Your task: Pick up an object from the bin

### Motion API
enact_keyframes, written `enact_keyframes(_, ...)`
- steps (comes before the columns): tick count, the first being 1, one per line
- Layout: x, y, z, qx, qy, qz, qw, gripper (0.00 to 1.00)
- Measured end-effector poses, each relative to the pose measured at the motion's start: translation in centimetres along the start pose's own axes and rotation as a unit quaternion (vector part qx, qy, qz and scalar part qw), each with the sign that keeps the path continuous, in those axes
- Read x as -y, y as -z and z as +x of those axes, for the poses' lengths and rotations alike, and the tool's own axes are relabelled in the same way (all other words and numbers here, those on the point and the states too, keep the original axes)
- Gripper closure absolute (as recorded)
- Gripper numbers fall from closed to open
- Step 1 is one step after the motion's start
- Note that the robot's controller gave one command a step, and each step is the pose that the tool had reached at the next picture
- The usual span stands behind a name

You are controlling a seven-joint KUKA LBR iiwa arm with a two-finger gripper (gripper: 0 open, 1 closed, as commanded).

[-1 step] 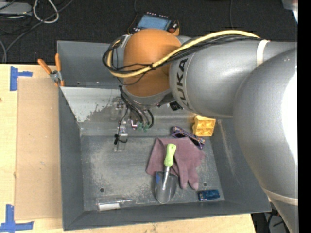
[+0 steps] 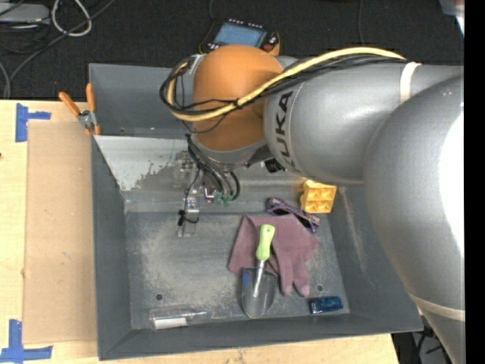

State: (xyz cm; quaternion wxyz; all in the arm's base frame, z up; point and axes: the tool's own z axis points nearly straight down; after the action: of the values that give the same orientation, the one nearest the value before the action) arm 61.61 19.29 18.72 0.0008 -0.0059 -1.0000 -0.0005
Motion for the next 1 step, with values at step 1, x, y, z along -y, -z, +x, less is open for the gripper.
enact_keyframes(1, 5.24, -5.88, 6.63, -0.0051, -0.019, 0.001, 0.9998, 0.00)
